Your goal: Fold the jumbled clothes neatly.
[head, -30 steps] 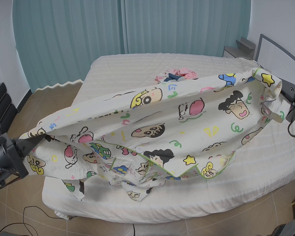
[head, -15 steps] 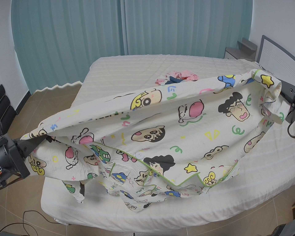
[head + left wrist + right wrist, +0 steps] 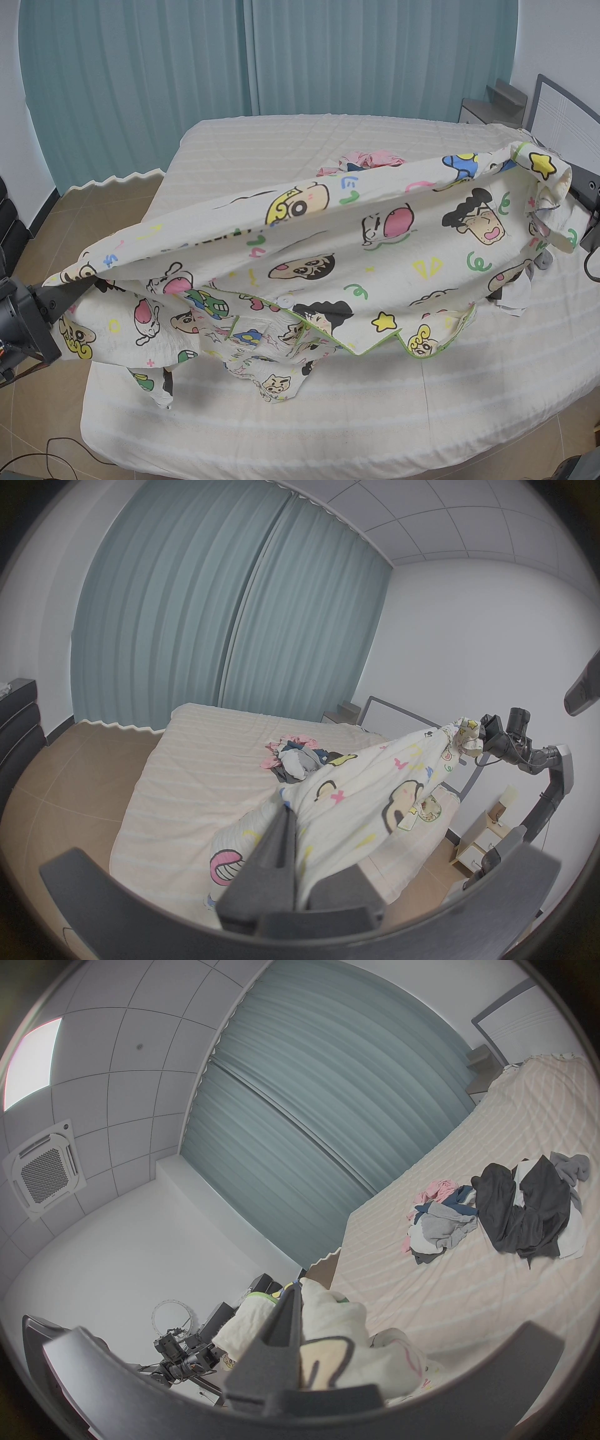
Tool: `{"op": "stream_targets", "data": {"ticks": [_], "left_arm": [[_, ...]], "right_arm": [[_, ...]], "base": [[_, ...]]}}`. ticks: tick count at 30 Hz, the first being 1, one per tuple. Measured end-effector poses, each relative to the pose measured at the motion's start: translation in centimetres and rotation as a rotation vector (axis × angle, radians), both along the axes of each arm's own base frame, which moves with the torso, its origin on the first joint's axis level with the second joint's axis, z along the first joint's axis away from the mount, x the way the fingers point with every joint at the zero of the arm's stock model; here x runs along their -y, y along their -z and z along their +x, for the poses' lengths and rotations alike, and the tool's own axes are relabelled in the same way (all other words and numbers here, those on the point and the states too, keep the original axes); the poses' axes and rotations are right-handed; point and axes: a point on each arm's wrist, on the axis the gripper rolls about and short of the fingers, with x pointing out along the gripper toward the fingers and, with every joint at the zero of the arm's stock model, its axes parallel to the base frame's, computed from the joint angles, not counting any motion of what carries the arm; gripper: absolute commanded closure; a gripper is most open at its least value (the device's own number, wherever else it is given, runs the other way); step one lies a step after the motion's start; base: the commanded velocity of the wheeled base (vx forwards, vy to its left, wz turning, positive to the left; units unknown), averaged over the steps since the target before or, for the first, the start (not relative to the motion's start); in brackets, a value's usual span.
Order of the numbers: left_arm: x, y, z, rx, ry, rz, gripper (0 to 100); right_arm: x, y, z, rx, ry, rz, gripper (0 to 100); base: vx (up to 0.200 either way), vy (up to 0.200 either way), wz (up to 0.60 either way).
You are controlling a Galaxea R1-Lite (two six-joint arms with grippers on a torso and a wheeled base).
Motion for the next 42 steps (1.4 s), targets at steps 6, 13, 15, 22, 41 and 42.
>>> {"op": "stream_targets", "data": {"ticks": [6, 13, 15, 22, 41, 42], "left_arm": [[-0.01, 0.11, -0.01, -0.003, 0.0, 0.002, 100], [0.0, 0.4, 0.01, -0.01, -0.002, 0.012, 100], [0.0, 0.44, 0.02, -0.011, -0.002, 0.011, 100], [-0.02, 0.46, -0.03, -0.012, -0.002, 0.01, 100], [-0.03, 0.47, -0.02, -0.012, -0.004, 0.01, 100], [-0.03, 0.47, -0.01, -0.013, -0.005, 0.01, 100]], "right_arm": [[-0.02, 0.04, 0.03, -0.002, 0.0, -0.001, 100], [-0.01, 0.04, 0.03, -0.002, 0.0, -0.001, 100], [-0.01, 0.04, 0.03, -0.002, 0.0, -0.001, 100], [0.0, 0.01, 0.02, 0.0, 0.001, -0.001, 100], [0.03, -0.05, -0.01, 0.002, 0.002, 0.0, 100], [0.02, -0.04, -0.01, 0.002, 0.002, 0.0, 100]], "base": [[0.0, 0.0, 0.0], [0.0, 0.0, 0.0], [0.0, 0.0, 0.0], [0.0, 0.143, 0.0], [0.0, 0.2, 0.0], [0.0, 0.2, 0.0]]}}
